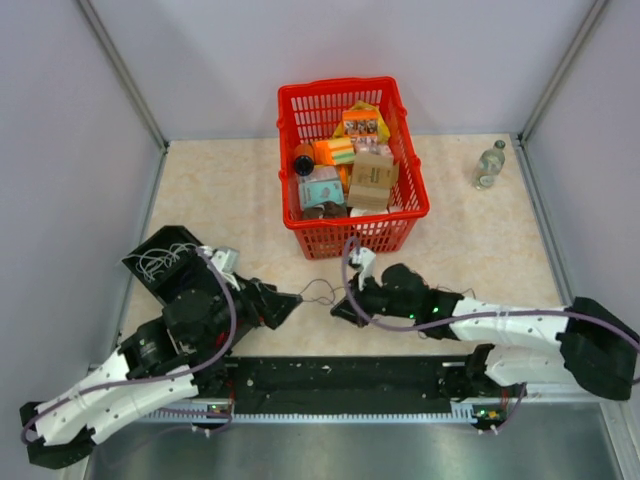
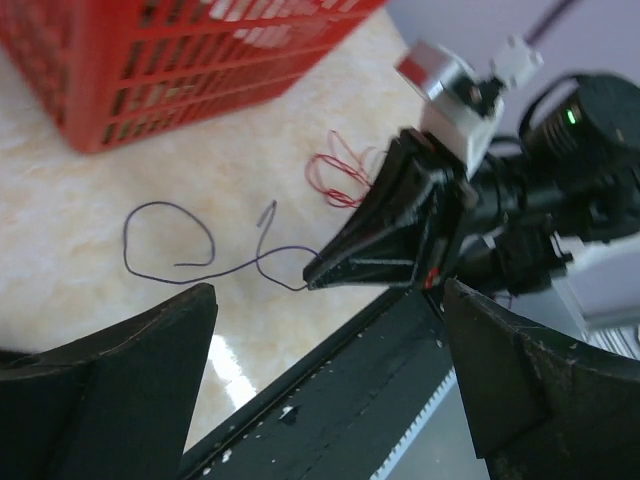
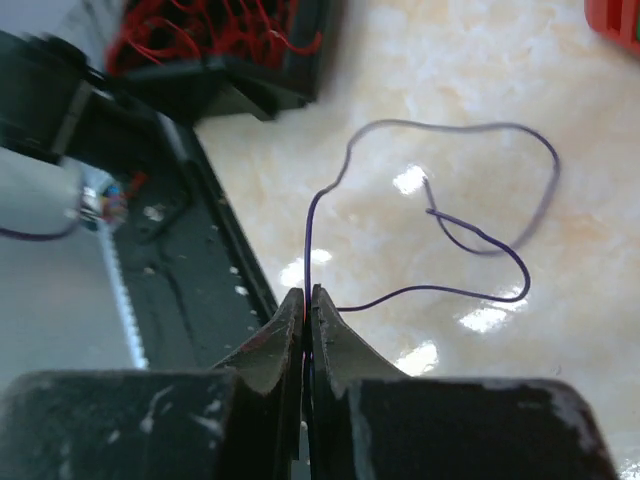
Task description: Untangle the cables
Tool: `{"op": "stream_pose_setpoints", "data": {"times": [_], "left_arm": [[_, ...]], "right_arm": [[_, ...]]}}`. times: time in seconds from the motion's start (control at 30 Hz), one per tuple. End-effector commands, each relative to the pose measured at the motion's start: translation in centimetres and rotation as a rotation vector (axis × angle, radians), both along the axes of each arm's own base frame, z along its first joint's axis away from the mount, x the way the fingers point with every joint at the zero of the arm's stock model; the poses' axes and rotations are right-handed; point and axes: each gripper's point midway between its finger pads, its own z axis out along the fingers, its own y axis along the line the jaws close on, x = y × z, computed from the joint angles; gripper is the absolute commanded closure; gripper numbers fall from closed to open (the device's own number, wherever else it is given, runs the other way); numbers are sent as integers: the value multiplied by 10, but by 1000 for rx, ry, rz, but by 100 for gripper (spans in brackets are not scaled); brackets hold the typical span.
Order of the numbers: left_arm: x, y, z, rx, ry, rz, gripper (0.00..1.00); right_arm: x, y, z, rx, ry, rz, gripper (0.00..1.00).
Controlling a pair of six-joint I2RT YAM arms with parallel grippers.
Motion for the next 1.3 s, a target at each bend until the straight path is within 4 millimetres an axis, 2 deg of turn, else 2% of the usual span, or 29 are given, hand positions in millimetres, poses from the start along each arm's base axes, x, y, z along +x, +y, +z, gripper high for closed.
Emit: {"op": "stream_pose_setpoints", "data": {"times": [0.0,0.1,0.2,0.4,0.57,0.7,0.8,0.9,1.0,1.2,1.27], "left_arm": [[-25,-58,53,-107,-239,-348,2],[-28,-79,61,-78,-288,-449,2],[-37,-93,72,-90,-337,-573,1],[-34,-104,86,-106,-416,-652,1],[-50,-107,97,-94,-487,-767,4],[-74,-122,83,-109,-411,-991,11],[-81,-130,69,-112,-360,-1043,14],[-78,-131,68,-107,-378,-1014,22],[-65,-129,66,-67,-410,-924,26],[-42,-132,62,-5,-400,-811,50],[-40,-135,58,13,-372,-818,50]], "right_arm": [[-34,-5,75,334,170,244,100],[-36,-23,117,472,185,305,100],[-38,-36,145,552,173,341,100],[-54,-43,180,631,171,452,100],[-60,-44,191,649,186,492,100],[-55,-42,201,677,204,472,100],[-51,-40,208,701,233,449,100],[-44,-40,215,726,252,414,100],[-40,-40,222,743,272,383,100],[-38,-41,239,793,290,366,100],[-36,-42,243,811,288,352,100]]}}
